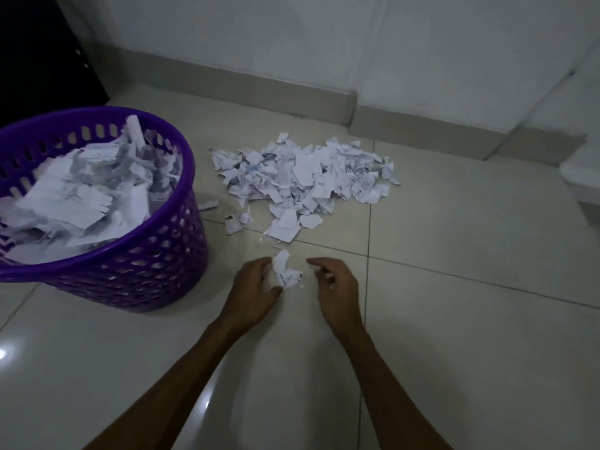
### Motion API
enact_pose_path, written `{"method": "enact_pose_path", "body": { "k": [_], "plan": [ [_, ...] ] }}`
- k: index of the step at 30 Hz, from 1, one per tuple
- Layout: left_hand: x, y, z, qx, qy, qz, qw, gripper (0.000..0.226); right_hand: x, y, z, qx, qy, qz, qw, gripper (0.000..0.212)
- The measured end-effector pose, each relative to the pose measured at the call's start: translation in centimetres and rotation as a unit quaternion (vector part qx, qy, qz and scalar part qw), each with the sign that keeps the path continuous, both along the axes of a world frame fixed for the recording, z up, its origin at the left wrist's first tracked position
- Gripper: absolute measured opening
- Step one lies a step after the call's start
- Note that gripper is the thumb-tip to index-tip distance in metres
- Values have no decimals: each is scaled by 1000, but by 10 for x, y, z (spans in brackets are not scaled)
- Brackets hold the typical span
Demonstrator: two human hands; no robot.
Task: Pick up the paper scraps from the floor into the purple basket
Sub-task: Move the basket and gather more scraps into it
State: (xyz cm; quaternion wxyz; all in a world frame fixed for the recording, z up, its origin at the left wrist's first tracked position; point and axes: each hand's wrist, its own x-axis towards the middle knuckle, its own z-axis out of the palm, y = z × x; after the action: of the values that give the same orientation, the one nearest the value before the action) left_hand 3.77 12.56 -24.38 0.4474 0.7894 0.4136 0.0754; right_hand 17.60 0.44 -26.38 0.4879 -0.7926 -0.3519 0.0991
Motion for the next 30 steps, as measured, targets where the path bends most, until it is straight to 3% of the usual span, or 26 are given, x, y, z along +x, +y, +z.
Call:
{"method": "enact_pose_path", "body": {
  "k": [3,7,12,19,25,27,30],
  "plan": [
    [16,2,-10,31,-27,-2,999,71,5,-40,-2,28,-9,-125,992,24],
    [31,-2,-21,68,-17,-33,997,69,-4,-101,-9,-22,-14,-219,975,20],
    [32,-5,-32,106,-9,-47,993,65,-33,-130,-18,-121,-130,-86,980,19],
    [16,-8,-17,16,-81,-34,996,51,-41,-74,-23,-136,-128,-90,978,38],
    [-3,8,-5,-17,-73,-12,997,41,-44,9,-20,-81,-99,22,992,39],
    [-5,18,-6,20,-68,22,997,41,-39,38,-10,-43,-70,6,997,38],
    [-5,36,-6,85,-79,106,988,40,-13,83,4,-61,-107,-59,991,36]
  ]
}}
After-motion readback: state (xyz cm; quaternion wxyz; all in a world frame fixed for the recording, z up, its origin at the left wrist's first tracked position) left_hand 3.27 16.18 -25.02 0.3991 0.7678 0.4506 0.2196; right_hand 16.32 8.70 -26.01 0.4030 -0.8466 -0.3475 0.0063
